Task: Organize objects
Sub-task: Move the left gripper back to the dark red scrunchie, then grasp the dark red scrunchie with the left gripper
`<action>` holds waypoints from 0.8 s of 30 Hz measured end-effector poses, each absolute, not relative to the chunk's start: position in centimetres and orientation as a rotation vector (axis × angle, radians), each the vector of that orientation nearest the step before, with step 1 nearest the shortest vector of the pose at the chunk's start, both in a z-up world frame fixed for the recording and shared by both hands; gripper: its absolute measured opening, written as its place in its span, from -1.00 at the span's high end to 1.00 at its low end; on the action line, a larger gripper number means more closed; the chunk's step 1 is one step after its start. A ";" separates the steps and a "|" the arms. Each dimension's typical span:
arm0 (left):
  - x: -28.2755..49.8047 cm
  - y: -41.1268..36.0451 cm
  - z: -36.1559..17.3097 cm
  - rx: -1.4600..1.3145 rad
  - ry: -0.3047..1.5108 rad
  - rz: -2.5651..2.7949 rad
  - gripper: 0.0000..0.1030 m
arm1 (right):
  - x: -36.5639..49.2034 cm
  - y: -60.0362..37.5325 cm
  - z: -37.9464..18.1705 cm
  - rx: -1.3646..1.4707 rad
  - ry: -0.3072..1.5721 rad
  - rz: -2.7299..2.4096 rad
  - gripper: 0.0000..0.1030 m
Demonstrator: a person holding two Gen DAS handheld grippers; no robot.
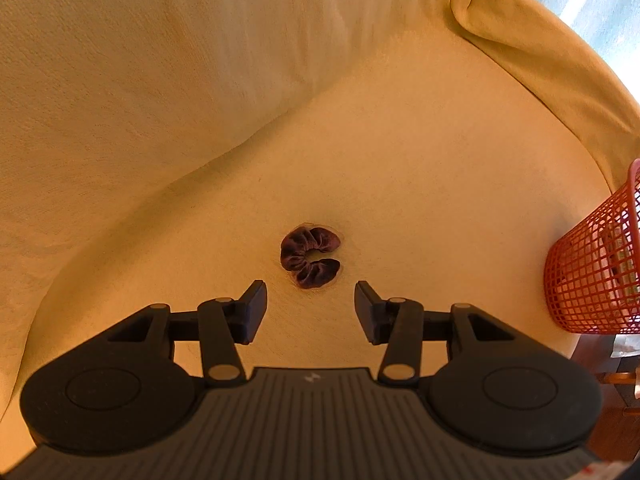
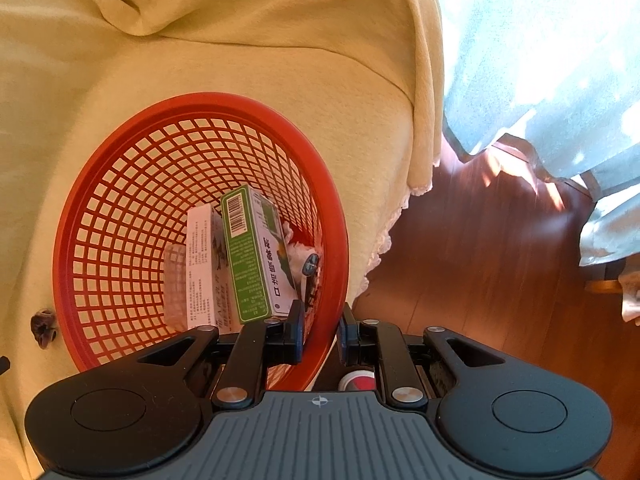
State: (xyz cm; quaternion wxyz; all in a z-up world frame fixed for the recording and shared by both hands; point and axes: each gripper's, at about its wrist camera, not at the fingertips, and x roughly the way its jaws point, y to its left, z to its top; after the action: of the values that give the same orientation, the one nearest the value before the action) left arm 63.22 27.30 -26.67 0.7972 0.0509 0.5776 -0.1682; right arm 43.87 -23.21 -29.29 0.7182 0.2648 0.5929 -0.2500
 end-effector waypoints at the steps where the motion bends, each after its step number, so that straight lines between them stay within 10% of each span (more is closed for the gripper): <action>1: 63.4 27.2 -26.9 0.112 1.242 -0.362 0.17 | 43.9 -23.1 -29.3 0.585 1.312 -0.556 0.75; 24: 66.9 25.8 -32.4 0.131 1.276 -0.407 0.14 | 44.9 -22.2 -28.7 0.548 1.318 -0.584 0.75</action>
State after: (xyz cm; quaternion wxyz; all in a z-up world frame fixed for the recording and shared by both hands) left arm 66.90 25.79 -32.37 0.7821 0.0609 0.5908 -0.1886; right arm 44.89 -22.17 -28.68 0.7172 0.2476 0.5956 -0.2637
